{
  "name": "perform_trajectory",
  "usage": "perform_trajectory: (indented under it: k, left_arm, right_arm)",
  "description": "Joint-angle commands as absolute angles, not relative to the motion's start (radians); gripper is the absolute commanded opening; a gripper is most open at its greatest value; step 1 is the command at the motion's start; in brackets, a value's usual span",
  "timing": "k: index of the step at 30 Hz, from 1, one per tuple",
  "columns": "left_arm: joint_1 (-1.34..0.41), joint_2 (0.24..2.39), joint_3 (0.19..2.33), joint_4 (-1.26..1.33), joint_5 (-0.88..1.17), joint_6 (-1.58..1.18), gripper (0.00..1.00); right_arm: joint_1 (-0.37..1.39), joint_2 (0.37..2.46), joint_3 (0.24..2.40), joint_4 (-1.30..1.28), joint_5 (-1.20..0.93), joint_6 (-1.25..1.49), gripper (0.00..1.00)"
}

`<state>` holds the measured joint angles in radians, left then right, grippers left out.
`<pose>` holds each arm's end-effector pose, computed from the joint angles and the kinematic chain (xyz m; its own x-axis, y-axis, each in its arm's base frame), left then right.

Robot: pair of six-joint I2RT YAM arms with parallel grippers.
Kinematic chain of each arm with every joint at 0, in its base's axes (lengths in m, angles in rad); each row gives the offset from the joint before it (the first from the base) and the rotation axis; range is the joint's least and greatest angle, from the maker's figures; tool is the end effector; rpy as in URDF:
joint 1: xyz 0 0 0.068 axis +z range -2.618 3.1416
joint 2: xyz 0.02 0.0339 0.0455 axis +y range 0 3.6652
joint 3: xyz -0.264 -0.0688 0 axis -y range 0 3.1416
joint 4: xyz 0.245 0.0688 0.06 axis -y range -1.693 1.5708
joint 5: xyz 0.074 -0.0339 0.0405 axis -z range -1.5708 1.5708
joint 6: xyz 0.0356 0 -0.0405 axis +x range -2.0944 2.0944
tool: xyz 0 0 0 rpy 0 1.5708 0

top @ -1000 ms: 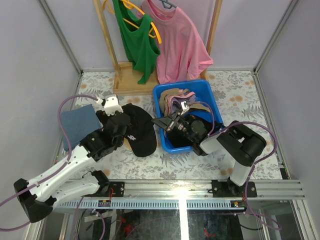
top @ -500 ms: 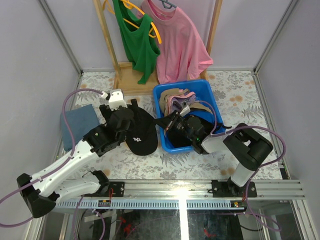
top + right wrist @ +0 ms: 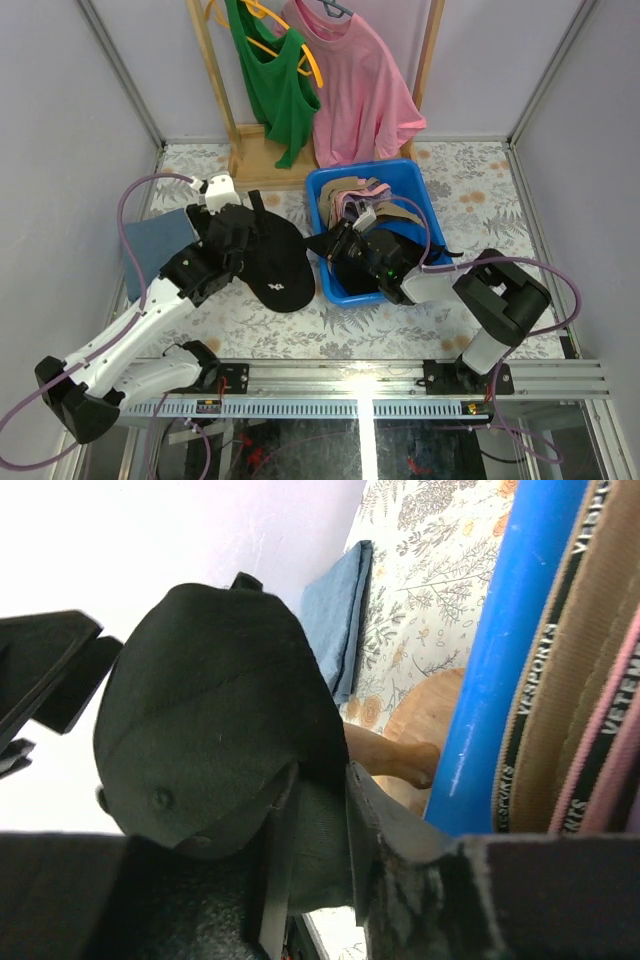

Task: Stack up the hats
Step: Place the hat on the hat stand, then adjust the bin at the center of the board.

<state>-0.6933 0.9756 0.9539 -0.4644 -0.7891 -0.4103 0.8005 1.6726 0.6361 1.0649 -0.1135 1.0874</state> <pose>0.1745 -0.1121 0.3405 -0.3166 -0.1023 -0.9430 -0.1731 0.9837 -0.0486 0.2287 0.2415 0.1989 -0.6920 0.5501 -0.4674 -0.3856 0.2658 0.8836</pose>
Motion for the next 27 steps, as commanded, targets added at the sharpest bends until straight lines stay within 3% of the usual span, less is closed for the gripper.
perform_trajectory:
  k: [1,8,27]
  left_arm:
    - [-0.621,0.979,0.958,-0.409,-0.700,-0.376,1.00]
    - [-0.574,1.034,0.975,-0.396,-0.604,-0.348,1.00]
    - [-0.479,1.117,0.979,-0.411,-0.455,-0.336,1.00]
  right_arm:
    - [0.822,1.600,0.688,1.020,-0.069,1.028,0.37]
    - [0.852,1.533,0.735,0.785,0.000,0.925,0.52]
    - [0.922,1.452,0.865,0.158,0.274,0.673,0.52]
